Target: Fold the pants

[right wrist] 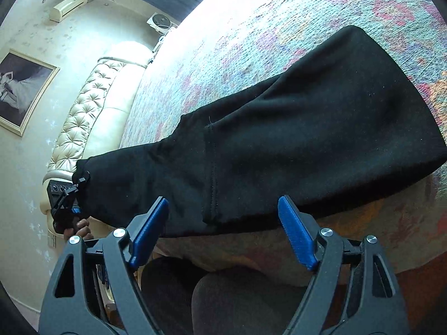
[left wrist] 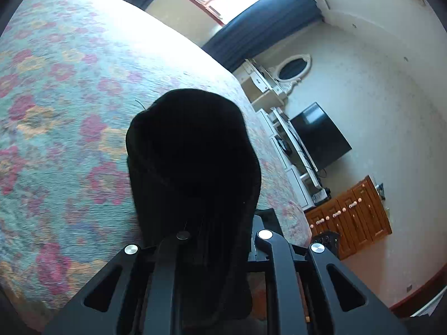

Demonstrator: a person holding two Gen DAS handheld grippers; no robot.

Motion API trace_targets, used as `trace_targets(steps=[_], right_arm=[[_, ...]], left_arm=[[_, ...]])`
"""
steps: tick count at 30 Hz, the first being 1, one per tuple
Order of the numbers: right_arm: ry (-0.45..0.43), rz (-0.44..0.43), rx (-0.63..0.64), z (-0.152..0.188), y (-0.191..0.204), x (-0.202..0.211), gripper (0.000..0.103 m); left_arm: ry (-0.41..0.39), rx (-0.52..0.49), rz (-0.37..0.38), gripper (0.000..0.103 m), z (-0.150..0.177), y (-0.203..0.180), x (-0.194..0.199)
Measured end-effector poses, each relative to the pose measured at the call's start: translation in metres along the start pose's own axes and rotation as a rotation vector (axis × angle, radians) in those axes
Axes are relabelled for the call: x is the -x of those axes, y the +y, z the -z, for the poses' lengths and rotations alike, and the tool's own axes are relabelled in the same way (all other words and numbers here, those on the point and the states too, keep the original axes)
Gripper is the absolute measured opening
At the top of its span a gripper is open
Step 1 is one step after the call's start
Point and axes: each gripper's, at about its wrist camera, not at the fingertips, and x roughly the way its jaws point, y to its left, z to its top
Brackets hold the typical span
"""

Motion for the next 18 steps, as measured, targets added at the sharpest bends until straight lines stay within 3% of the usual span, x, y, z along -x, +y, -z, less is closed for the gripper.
trace_targets(steps=[5,9,13,18], right_arm=[[-0.069,-0.019,-0.031,-0.006,-0.002,0.017,0.08],[-0.154,-0.014,-0.061,-0.013,-0.009,0.036,0.08],[-0.205,-0.007,-0.108,-0.02,-0.023,0.049,0.081],[-0.231,-0.019,-0.167,-0.028,-0.042,0.056,0.081]], left_arm=[[0.093,-0.107,0.0,0.015,0.003,-0.074,-0.08],[0.193,-0.162,-0.025,0.015,0.017,-0.107,-0.155],[0.288,-0.194,-0.101,0.015,0.044,-0.115,-0.224],[0.379,-0.158,-0.191,0.018,0.075,-0.1,-0.284]])
